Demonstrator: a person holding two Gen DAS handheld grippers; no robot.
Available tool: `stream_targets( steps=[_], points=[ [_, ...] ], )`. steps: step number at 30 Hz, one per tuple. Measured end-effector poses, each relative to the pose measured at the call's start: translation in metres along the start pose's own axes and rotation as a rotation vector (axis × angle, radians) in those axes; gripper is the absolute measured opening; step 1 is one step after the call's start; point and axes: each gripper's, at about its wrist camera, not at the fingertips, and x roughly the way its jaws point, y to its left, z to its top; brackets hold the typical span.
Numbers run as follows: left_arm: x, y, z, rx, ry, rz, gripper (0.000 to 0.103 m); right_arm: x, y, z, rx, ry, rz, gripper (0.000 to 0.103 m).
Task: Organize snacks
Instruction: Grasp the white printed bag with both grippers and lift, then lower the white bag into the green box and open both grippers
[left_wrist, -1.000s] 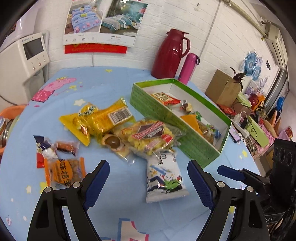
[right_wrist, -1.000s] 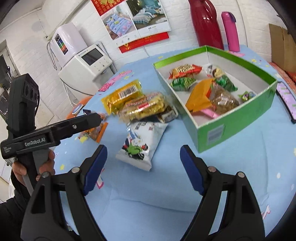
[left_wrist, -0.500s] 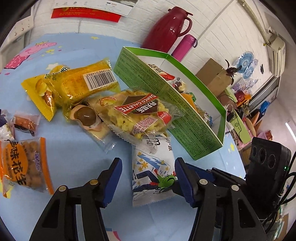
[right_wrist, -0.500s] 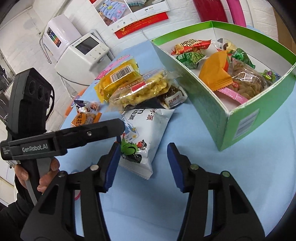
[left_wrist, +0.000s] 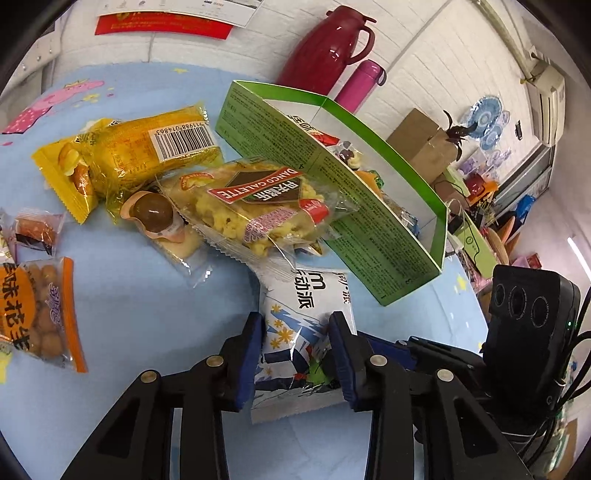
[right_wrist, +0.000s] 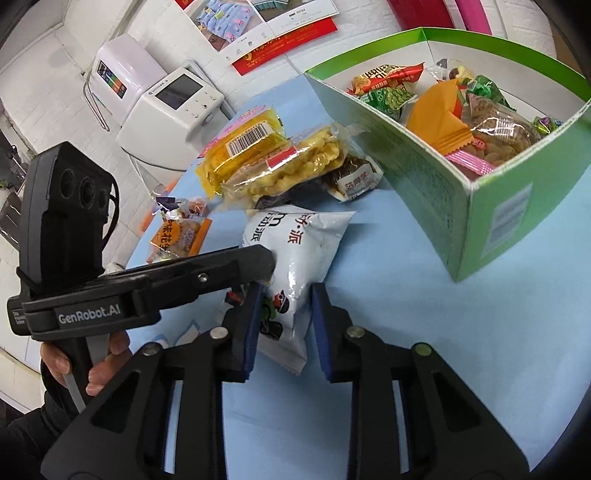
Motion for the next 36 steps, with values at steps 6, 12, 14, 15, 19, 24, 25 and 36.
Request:
stream_targets(
  steps=[6,12,14,15,19,24,25,36],
  points=[
    [-0.029,-0.026,-0.001,0.041,-0.040,-0.031,0.037,-0.036,0.013,-0.005,-0.017,-0.076,0.014,0.027],
    [-0.053,-0.065,0.027,0.126,-0.125,-0.070,0.037,-0.082,0.019,0.015,-0.059,-0.204,-0.002,0.027],
    [-0.053,-0.078,0.040,0.148,-0.142,-0.081,0.037,-0.093,0.017,0.024,-0.063,-0.237,-0.012,0.027],
    [-0.052,-0.084,0.047,0.159,-0.149,-0.088,0.037,-0.098,0.014,0.028,-0.061,-0.254,-0.019,0.027],
    [-0.042,-0.106,0.071,0.194,-0.162,-0.116,0.037,-0.115,0.002,0.045,-0.056,-0.306,-0.048,0.027],
    [-0.014,-0.126,0.099,0.227,-0.143,-0.141,0.037,-0.126,-0.024,0.064,-0.023,-0.340,-0.084,0.027],
    [-0.007,-0.129,0.104,0.230,-0.135,-0.146,0.037,-0.127,-0.031,0.066,-0.011,-0.346,-0.088,0.027],
    [0.074,-0.139,0.141,0.223,-0.034,-0.164,0.037,-0.118,-0.101,0.089,0.100,-0.343,-0.122,0.027]
  ],
)
